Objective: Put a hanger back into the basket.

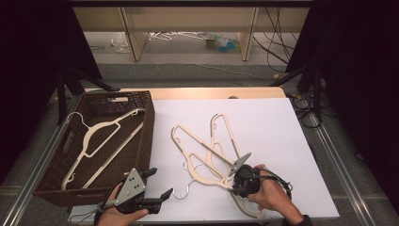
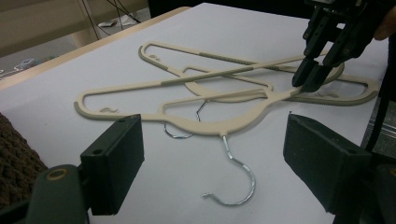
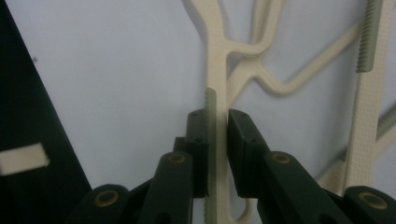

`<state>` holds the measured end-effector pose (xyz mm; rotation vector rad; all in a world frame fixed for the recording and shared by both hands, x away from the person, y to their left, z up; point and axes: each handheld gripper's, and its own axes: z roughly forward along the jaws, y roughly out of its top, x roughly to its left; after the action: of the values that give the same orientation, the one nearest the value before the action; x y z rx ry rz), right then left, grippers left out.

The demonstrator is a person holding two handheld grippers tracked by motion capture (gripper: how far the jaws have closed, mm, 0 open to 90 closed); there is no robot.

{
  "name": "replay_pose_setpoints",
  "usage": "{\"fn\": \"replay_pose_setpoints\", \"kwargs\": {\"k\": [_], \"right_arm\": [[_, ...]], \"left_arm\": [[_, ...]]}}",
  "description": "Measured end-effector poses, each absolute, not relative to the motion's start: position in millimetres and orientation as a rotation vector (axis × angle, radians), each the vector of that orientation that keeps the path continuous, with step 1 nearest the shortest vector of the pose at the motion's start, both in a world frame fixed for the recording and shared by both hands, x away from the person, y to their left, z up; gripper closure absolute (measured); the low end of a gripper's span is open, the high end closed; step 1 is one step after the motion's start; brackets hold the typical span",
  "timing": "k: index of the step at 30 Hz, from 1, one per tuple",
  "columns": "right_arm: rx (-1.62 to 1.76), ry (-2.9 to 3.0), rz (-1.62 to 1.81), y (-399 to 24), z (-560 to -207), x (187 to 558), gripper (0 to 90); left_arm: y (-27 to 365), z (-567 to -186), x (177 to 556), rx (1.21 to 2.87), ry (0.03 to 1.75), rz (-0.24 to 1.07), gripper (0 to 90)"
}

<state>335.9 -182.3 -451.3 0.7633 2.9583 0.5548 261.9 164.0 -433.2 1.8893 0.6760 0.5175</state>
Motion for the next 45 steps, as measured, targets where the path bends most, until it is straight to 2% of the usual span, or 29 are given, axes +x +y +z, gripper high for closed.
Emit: {"fn": "replay_pose_setpoints", "kwargs": {"k": [6, 18, 26, 38, 45], "right_arm": [[0.723, 2.981, 0.528, -204, -453, 341, 79.1], [0.677, 2.96, 0.526, -199, -460, 344, 74.8], [0.664, 2.959, 0.476, -194, -457, 344, 79.3], [0.588, 2.963, 0.489, -202, -425, 337, 79.3], [0.555, 2.96, 0.495, -208, -415, 334, 79.3]], "left_arm": [[163, -433, 262, 1.898, 0.679, 0.525, 20.3], [162, -435, 264, 1.908, 0.67, 0.523, 20.4], [156, -438, 268, 1.95, 0.658, 0.53, 21.4], [115, -455, 300, 2.147, 0.539, 0.548, 25.5], [93, -463, 321, 2.24, 0.427, 0.618, 29.5]]}}
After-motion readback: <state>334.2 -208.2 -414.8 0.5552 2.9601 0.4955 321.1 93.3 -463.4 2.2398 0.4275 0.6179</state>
